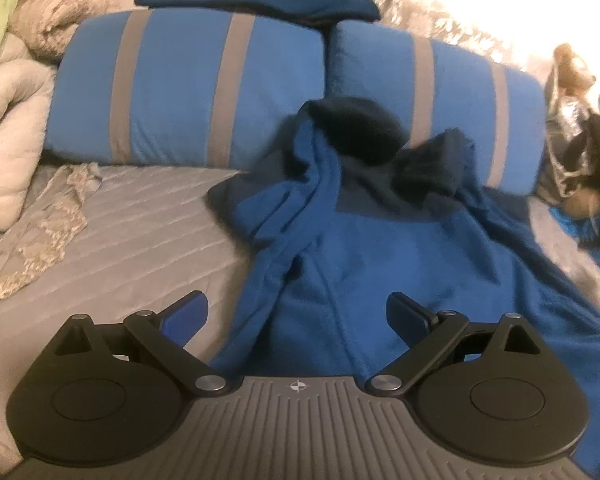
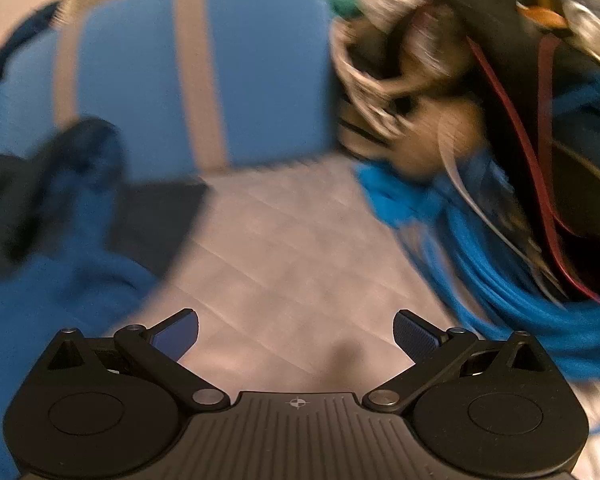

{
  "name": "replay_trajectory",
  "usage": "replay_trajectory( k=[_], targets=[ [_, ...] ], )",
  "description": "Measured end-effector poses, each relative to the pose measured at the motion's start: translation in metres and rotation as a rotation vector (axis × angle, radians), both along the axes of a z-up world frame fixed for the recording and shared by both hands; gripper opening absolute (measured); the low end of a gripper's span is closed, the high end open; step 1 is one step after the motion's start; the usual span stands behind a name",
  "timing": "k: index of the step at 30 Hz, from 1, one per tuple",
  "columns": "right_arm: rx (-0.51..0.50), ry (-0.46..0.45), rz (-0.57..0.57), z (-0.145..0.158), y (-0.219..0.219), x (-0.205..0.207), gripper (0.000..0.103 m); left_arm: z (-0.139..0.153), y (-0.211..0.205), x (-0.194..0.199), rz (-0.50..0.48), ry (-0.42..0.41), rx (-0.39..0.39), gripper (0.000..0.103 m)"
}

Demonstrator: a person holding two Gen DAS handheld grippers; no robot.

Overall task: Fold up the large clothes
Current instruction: 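Reach the right tool toward the navy hood of the fleece jacket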

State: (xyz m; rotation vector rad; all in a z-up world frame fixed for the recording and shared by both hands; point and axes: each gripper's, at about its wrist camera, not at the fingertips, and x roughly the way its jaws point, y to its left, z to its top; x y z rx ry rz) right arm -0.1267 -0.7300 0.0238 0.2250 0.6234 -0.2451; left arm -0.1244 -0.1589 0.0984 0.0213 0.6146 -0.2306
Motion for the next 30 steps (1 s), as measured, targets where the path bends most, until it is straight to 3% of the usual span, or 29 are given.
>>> replay_trajectory(
  k=[2,6,11,14,25,30],
  targets=[
    [0.040,-0.006,0.064,0.015,0.015,0.015,0.103,-0.002,-0.003,0.004,0.016,0.030,0.041,0.098],
    [0.014,-0.039,0.136,0.039,0.058,0.040,0.103,-0.003,-0.011,0.001,0.045,0.023,0.117,0.098],
    [0.064,-0.049,0.234,0.045,0.108,0.062,0.102,0.000,-0.019,-0.008,0.078,-0.040,0.183,0.098],
    [0.070,-0.053,0.272,0.044,0.129,0.069,0.098,0.000,-0.022,-0.006,0.067,-0.036,0.201,0.098],
    [0.263,-0.074,0.308,0.032,0.151,0.103,0.084,-0.004,-0.036,-0.007,0.052,-0.061,0.290,0.098],
    [0.350,-0.093,0.269,0.021,0.154,0.133,0.080,-0.004,-0.033,-0.004,0.044,-0.049,0.275,0.098]
  ],
)
